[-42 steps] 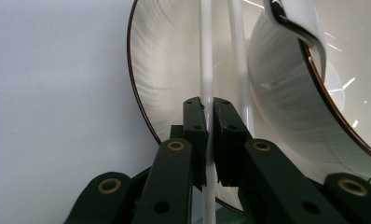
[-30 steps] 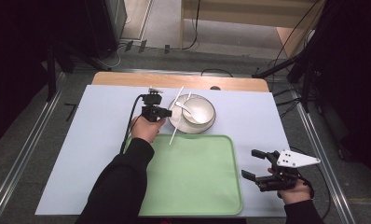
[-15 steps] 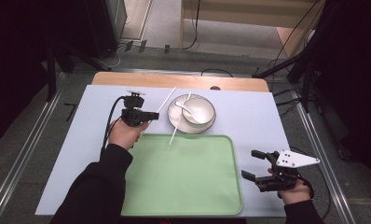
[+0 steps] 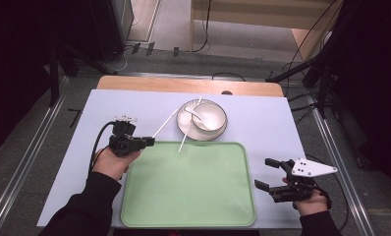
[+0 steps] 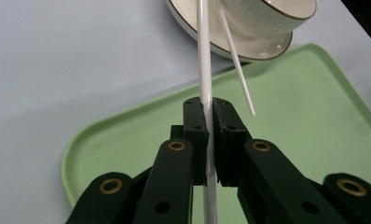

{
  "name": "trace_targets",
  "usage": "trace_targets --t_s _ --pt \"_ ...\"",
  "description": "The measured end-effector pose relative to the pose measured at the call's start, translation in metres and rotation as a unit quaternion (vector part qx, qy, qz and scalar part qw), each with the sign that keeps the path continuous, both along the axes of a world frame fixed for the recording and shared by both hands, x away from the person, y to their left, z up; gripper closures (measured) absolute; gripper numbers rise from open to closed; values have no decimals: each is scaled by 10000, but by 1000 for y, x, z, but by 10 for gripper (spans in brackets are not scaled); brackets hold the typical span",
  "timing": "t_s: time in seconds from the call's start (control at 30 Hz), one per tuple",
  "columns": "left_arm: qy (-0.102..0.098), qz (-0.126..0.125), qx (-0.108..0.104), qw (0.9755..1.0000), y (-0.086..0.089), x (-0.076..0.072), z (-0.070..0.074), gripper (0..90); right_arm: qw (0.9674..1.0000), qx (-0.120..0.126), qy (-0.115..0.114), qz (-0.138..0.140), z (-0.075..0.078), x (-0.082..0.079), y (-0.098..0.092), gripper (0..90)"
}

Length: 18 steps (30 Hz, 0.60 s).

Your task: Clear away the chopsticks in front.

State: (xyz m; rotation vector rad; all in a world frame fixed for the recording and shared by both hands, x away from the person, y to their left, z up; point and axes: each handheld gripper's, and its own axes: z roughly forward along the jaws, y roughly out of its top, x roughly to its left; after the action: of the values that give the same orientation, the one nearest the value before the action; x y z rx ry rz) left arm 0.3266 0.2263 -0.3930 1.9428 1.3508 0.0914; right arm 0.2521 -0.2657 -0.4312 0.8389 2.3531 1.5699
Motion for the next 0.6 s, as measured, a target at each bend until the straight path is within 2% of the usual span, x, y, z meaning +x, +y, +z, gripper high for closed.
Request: trace_targets --t_s 0.1,0.13,0.27,0.5,0.6 --pt "-64 -84 -82 9999 0 -14 2 862 10000 -5 -9 13 0 0 0 162" --pt "-64 -84 -82 9999 0 -14 2 862 10000 -5 -9 13 0 0 0 162" --pt "-169 -346 -206 9990 -6 -32 2 861 10000 -21 14 36 0 0 1 162" --pt "-151 -645 -246 9975 -19 -44 2 861 10000 -32 5 42 0 0 1 162" --pt "-38 -854 -174 9962 -30 -46 -6 860 10000 -36 16 47 0 0 2 162"
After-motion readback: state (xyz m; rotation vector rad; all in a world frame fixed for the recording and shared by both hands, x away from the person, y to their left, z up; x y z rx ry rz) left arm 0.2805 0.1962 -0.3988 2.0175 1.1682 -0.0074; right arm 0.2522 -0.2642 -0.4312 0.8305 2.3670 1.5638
